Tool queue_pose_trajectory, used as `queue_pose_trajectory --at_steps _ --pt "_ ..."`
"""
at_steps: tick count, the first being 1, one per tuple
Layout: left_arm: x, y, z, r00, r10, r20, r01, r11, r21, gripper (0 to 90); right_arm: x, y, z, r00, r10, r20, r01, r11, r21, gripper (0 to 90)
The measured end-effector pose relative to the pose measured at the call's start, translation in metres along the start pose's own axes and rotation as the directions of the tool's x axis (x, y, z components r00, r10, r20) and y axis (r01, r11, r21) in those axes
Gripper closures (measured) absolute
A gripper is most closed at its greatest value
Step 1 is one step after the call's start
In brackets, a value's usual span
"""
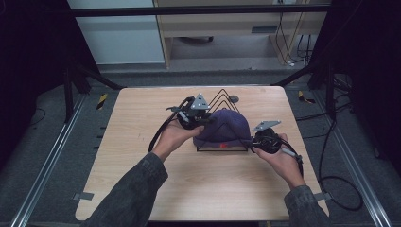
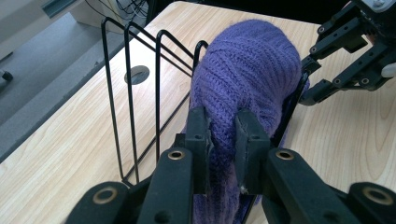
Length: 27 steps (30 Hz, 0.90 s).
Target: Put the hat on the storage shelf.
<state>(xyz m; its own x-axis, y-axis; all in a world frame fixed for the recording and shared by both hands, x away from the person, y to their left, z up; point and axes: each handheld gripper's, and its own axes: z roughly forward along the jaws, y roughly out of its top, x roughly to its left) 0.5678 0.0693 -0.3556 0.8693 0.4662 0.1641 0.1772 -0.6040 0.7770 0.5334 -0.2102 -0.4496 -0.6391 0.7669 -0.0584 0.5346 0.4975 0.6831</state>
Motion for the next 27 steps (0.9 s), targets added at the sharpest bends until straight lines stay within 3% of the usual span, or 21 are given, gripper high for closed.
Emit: queue_pose_trajectory --at_steps 8,12,18,27 --pt "-0.001 -0.003 0.001 1.0 0.0 -0.003 0.0 0.9999 0.01 72.3 -0.001 -0.002 -0.004 0.9999 0.01 0.01 -0.01 1.0 0.0 57.5" --pt "-0.001 -0.003 -0.002 0.9997 0.009 -0.022 -0.008 1.0 0.005 64.7 0.0 -0.004 -0.01 0.9999 0.009 0.011 -0.008 1.0 -0.009 57.4" --pt "-0.002 -0.006 -0.011 0.9991 -0.015 -0.041 0.013 0.9993 -0.034 53.9 0.003 -0.009 -0.016 0.9998 0.015 0.013 -0.015 1.0 -0.017 56.2" --pt "-0.009 -0.009 -0.026 0.999 -0.01 -0.044 0.009 0.9997 -0.023 32.3 0.008 -0.017 -0.031 0.9984 0.052 0.023 -0.05 0.997 -0.058 49.5"
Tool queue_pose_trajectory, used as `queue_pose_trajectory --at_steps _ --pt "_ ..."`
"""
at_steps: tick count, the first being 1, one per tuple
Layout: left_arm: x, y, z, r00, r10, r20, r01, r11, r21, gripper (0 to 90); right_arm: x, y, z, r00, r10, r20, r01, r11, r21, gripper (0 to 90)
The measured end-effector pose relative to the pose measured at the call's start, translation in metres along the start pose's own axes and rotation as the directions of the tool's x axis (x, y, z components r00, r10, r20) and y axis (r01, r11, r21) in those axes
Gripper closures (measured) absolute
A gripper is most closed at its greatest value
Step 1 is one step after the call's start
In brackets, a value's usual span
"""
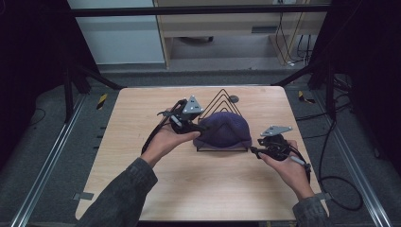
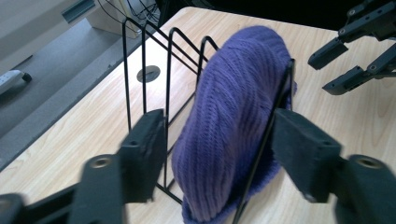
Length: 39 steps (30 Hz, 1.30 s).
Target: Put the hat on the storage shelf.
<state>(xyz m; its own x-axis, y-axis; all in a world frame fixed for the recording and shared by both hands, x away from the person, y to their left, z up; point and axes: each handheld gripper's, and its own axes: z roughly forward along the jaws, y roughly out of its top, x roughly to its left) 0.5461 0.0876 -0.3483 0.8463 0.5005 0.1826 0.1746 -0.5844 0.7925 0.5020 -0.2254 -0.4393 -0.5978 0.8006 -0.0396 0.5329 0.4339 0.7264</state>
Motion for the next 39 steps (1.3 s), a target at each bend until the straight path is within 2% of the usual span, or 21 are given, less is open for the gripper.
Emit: queue_pose_trajectory --at_steps 6,12,18,23,29,33,39 --pt "-0.007 -0.003 -0.003 1.0 -0.008 0.005 0.008 0.9997 0.021 19.2 0.006 -0.004 -0.006 1.0 0.005 0.0 -0.005 1.0 -0.011 43.0" --pt "-0.014 -0.006 -0.007 0.9994 -0.034 0.012 0.033 0.9986 0.04 13.3 0.011 -0.003 -0.011 0.9997 0.02 0.016 -0.02 0.999 -0.033 36.1" --pt "-0.02 -0.008 -0.012 0.9988 -0.046 0.015 0.046 0.9977 0.05 10.4 0.017 0.001 -0.016 0.999 0.032 0.032 -0.029 0.997 -0.066 26.2" --pt "-0.024 -0.01 -0.016 0.9991 -0.041 0.015 0.04 0.9977 0.055 9.0 0.023 0.005 -0.019 0.9984 0.038 0.041 -0.035 0.995 -0.088 19.8" --pt "-0.031 -0.017 -0.026 0.9978 -0.063 0.017 0.062 0.9968 0.049 7.5 0.035 0.013 -0.024 0.9973 0.041 0.061 -0.033 0.991 -0.129 8.9" --pt "-0.034 -0.02 -0.033 0.9981 -0.058 0.021 0.057 0.9968 0.056 6.7 0.044 0.016 -0.028 0.998 0.038 0.05 -0.031 0.989 -0.148 7.0" --pt "-0.039 -0.028 -0.044 0.9984 -0.054 0.017 0.053 0.9962 0.069 6.1 0.057 0.02 -0.033 0.9997 0.007 0.023 -0.003 0.987 -0.159 6.2"
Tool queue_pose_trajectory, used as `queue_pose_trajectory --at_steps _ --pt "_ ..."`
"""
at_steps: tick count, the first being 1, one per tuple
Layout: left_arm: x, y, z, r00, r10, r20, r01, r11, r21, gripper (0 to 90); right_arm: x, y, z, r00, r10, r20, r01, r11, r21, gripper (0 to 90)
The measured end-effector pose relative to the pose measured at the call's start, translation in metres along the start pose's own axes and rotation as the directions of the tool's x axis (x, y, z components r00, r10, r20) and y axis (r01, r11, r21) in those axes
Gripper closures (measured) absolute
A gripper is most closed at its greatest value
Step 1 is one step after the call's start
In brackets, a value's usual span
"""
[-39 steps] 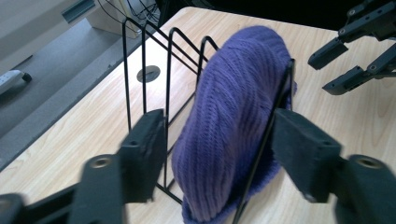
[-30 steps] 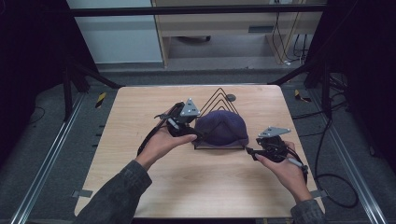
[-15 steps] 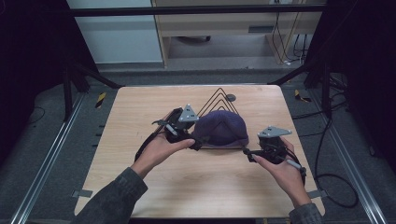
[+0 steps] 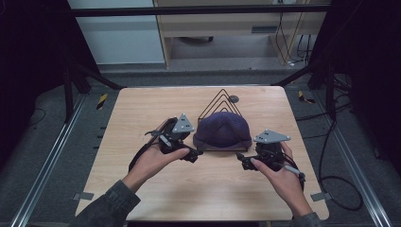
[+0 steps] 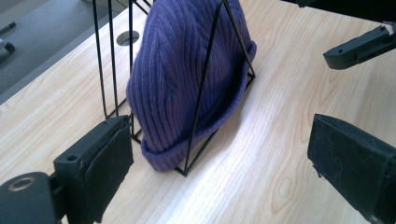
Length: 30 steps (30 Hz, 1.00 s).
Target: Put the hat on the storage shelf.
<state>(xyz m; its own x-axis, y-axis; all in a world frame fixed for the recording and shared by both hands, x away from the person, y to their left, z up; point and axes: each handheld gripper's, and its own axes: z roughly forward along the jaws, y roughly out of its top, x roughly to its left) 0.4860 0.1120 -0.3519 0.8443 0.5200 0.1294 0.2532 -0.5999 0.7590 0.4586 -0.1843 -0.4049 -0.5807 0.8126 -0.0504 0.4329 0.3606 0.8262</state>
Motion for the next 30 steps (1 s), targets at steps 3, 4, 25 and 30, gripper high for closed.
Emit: queue_pose_trajectory --at_steps 3,4,25,30 --pt "-0.001 -0.003 -0.003 1.0 -0.005 0.0 0.005 1.0 -0.004 5.9 0.004 0.001 -0.001 0.9999 -0.012 -0.007 0.012 1.0 -0.003 6.1" --pt "-0.002 -0.008 -0.007 1.0 -0.007 -0.003 0.007 1.0 -0.005 5.8 0.005 0.001 -0.001 0.9998 -0.015 -0.011 0.015 1.0 -0.004 6.1" --pt "0.01 -0.076 -0.041 0.9935 -0.107 -0.038 0.107 0.9942 -0.006 4.5 0.029 0.009 0.009 0.9954 -0.071 -0.065 0.071 0.997 0.01 10.2" --pt "0.015 -0.092 -0.047 0.9891 -0.137 -0.055 0.137 0.9906 0.002 4.7 0.035 0.009 0.016 0.993 -0.086 -0.08 0.088 0.996 0.021 9.8"
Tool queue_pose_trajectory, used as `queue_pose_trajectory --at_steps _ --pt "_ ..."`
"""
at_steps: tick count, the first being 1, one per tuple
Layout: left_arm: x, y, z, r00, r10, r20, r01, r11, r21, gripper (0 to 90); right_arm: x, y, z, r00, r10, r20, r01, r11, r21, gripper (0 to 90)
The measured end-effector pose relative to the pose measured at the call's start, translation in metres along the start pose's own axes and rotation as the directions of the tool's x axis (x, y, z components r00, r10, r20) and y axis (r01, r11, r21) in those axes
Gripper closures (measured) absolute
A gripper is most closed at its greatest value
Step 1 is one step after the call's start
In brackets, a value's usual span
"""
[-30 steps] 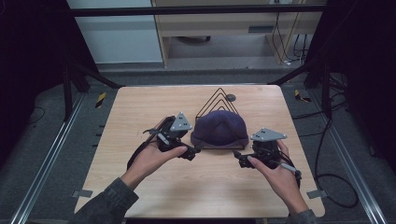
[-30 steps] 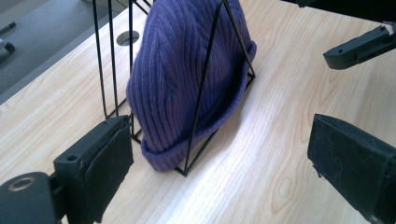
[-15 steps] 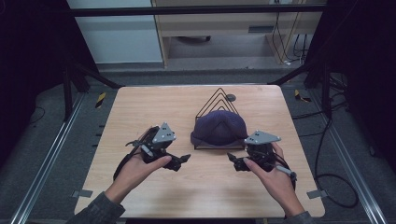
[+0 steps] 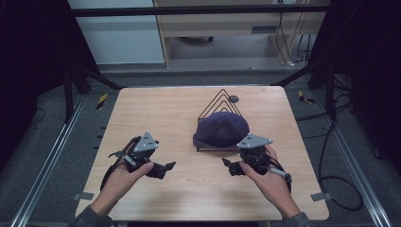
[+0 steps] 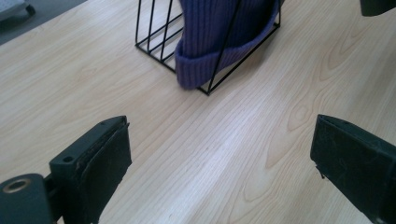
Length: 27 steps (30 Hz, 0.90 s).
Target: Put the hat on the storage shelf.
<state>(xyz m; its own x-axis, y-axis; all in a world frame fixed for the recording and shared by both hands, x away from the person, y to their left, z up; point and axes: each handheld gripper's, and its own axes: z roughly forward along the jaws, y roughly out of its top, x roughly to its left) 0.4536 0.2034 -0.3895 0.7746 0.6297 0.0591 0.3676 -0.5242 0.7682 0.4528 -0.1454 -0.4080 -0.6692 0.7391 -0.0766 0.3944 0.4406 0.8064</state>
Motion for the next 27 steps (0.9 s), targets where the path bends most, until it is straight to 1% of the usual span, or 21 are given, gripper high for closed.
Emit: queue_pose_trajectory --at_steps 2,3,5,7,9,10,11,13,14,15,16,18,19,20,23,24,25,26,27 --pt "0.002 -0.005 -0.003 0.9999 -0.007 -0.008 0.007 1.0 -0.002 5.0 0.003 0.001 0.003 0.9999 -0.011 -0.009 0.011 1.0 0.003 9.4" --pt "0.002 -0.005 -0.003 0.9999 -0.007 -0.008 0.007 1.0 -0.002 5.3 0.004 0.001 0.004 0.9999 -0.015 -0.009 0.015 1.0 0.003 9.4" --pt "0.006 -0.013 -0.006 0.9995 -0.027 -0.017 0.027 0.9996 -0.008 5.3 0.007 0.001 0.008 0.9997 -0.021 -0.013 0.021 1.0 0.007 9.3" --pt "0.007 -0.015 -0.007 0.9992 -0.032 -0.023 0.031 0.9995 -0.009 5.3 0.008 0.001 0.009 0.9996 -0.024 -0.013 0.024 1.0 0.009 9.3" --pt "0.011 -0.024 -0.009 0.9984 -0.041 -0.039 0.041 0.9991 -0.009 5.4 0.012 0.001 0.015 0.9992 -0.033 -0.02 0.034 0.999 0.02 9.3" --pt "0.011 -0.024 -0.009 0.9984 -0.041 -0.039 0.041 0.9991 -0.009 5.4 0.012 0.001 0.015 0.9992 -0.033 -0.02 0.034 0.999 0.02 9.3" --pt "0.015 -0.029 -0.009 0.9977 -0.049 -0.047 0.049 0.9988 -0.001 5.6 0.014 0.001 0.02 0.9988 -0.04 -0.027 0.041 0.999 0.027 9.3" --pt "0.018 -0.035 -0.009 0.9968 -0.058 -0.055 0.058 0.9983 0.002 5.7 0.016 0.001 0.024 0.9987 -0.039 -0.032 0.04 0.999 0.029 9.3" --pt "0.018 -0.035 -0.009 0.9968 -0.058 -0.055 0.058 0.9983 0.002 5.9 0.016 0.001 0.024 0.9987 -0.039 -0.032 0.04 0.999 0.029 9.3" --pt "0.021 -0.041 -0.01 0.996 -0.065 -0.062 0.065 0.9979 0.005 5.9 0.018 0.001 0.028 0.9984 -0.043 -0.038 0.044 0.998 0.034 9.4" --pt "0.021 -0.041 -0.01 0.996 -0.065 -0.062 0.065 0.9979 0.005 5.9 0.018 0.001 0.028 0.9984 -0.043 -0.038 0.044 0.998 0.034 9.4" --pt "0.025 -0.049 -0.01 0.995 -0.071 -0.07 0.072 0.9973 0.013 6.0 0.021 0.001 0.035 0.9977 -0.043 -0.053 0.045 0.998 0.039 9.5" --pt "0.025 -0.049 -0.01 0.995 -0.071 -0.07 0.072 0.9973 0.013 6.1 0.021 0.001 0.035 0.9977 -0.043 -0.053 0.045 0.998 0.039 9.5" --pt "0.027 -0.055 -0.01 0.9941 -0.077 -0.076 0.078 0.9968 0.017 6.1 0.024 0.001 0.04 0.997 -0.046 -0.062 0.049 0.998 0.045 9.5" --pt "0.03 -0.062 -0.01 0.9933 -0.083 -0.08 0.085 0.9962 0.022 6.3 0.028 0.0 0.048 0.9964 -0.04 -0.075 0.044 0.998 0.052 9.6" --pt "0.03 -0.062 -0.01 0.9933 -0.083 -0.08 0.085 0.9962 0.022 6.3 0.029 0.0 0.051 0.9961 -0.042 -0.078 0.046 0.997 0.055 9.6" --pt "0.031 -0.065 -0.01 0.993 -0.084 -0.084 0.086 0.996 0.024 6.3 0.029 0.0 0.051 0.9961 -0.042 -0.078 0.046 0.997 0.055 9.6" --pt "0.033 -0.07 -0.009 0.9923 -0.09 -0.086 0.092 0.9953 0.03 6.5 0.032 -0.001 0.056 0.9955 -0.043 -0.085 0.048 0.997 0.064 9.6" --pt "0.034 -0.073 -0.009 0.9917 -0.093 -0.089 0.096 0.9949 0.032 6.5 0.033 -0.001 0.058 0.9954 -0.043 -0.086 0.048 0.997 0.066 9.6"
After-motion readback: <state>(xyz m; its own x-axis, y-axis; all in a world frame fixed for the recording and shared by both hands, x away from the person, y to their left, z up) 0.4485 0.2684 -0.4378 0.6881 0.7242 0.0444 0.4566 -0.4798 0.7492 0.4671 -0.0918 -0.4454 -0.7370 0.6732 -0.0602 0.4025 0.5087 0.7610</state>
